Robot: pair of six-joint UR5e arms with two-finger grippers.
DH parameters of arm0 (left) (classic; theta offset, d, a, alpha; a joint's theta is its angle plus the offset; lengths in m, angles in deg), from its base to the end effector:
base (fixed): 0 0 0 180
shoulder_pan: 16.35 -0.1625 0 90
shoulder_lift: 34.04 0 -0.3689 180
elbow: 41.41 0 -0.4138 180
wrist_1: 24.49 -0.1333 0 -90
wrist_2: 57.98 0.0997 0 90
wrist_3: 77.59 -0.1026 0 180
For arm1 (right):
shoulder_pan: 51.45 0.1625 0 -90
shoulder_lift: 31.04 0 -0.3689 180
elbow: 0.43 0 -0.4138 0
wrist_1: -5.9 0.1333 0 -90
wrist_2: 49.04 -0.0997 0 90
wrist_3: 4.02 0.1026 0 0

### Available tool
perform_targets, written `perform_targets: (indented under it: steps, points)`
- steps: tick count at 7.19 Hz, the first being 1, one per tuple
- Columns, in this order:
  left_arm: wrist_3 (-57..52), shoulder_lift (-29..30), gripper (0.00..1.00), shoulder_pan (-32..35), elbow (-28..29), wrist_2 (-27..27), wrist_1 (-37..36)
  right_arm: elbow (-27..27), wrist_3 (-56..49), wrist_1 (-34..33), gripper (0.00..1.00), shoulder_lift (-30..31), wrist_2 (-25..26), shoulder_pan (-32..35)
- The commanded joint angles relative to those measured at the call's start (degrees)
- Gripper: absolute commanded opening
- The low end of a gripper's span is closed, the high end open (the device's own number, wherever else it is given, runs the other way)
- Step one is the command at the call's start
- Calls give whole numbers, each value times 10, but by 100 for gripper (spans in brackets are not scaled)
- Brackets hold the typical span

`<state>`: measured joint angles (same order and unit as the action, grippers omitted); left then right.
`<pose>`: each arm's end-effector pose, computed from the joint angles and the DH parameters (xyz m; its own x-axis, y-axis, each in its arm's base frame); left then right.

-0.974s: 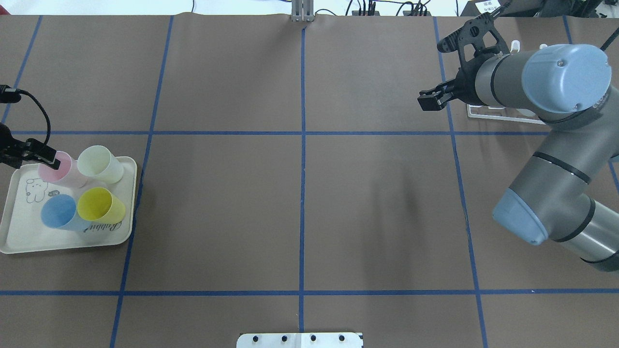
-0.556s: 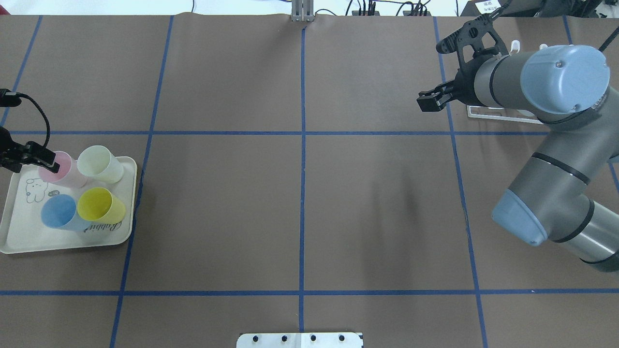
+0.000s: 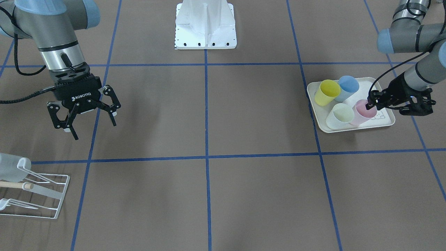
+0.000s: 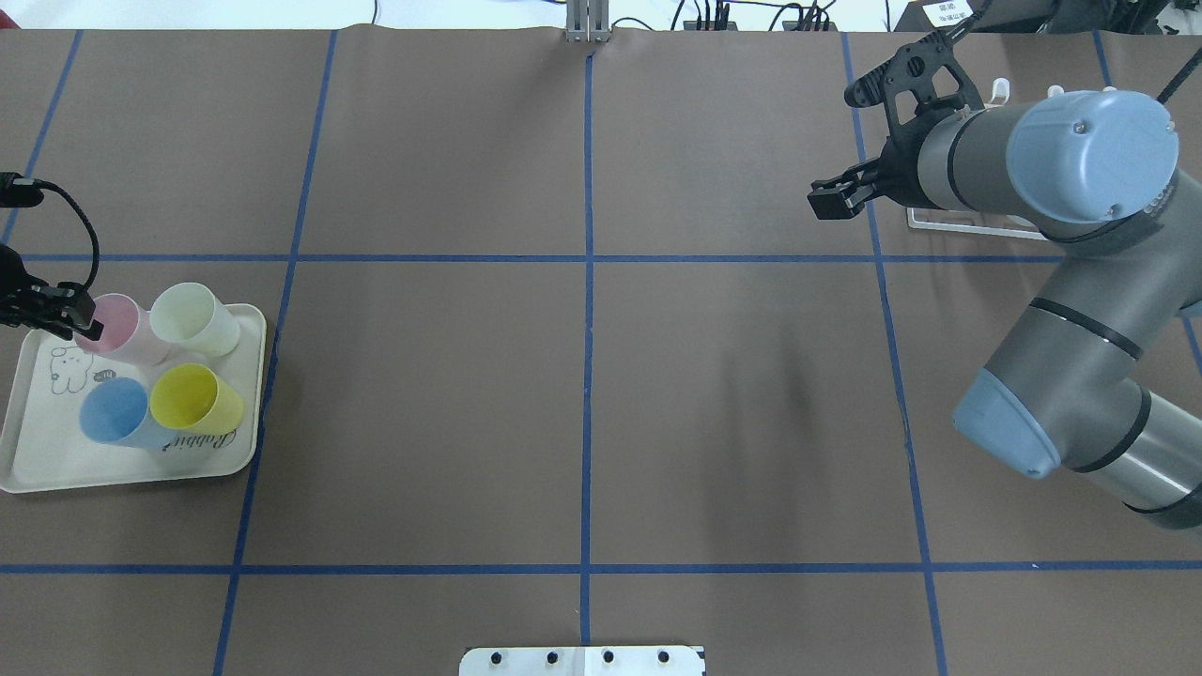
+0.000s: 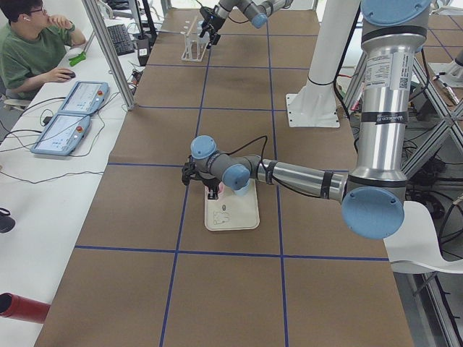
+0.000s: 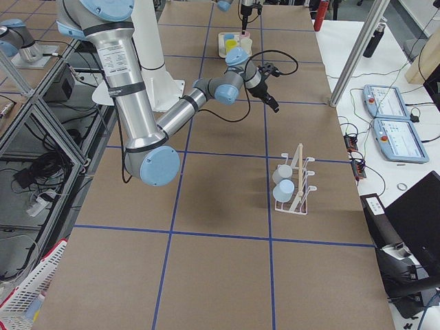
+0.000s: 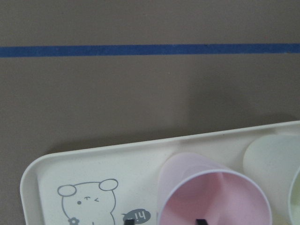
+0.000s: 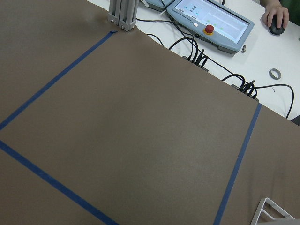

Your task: Transfer IKEA cup to right arm and place on rack

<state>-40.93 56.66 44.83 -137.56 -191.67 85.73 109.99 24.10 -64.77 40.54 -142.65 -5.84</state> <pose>0.2046 -0.5014 0.5027 0.6429 0.0347 -0.7651 -0.0566 0.9984 -0.0022 -0.3140 -0.5021 0.2223 0.7699 -0.4718 0.4297 0.0069 0.6795 0.7337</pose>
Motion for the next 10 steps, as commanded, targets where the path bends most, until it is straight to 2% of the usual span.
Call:
perform_targets:
  steps: [1,5,7,9,10]
  points:
    - [3,-1,0,1,-7,-1,-1,-1,0,0,99,0,0,0]
    - [2,-9,0,20,-69,-18,-42,-1,1,1,99,-4,0,-4]
    - [-2,-8,0,56,-119,-17,-116,-1,1,1,99,-4,1,-5]
    - [-4,-1,0,71,-193,-17,-218,-1,0,1,99,-4,2,-9]
    - [-1,21,0,71,-219,-18,-265,-2,-3,2,99,-4,4,-13]
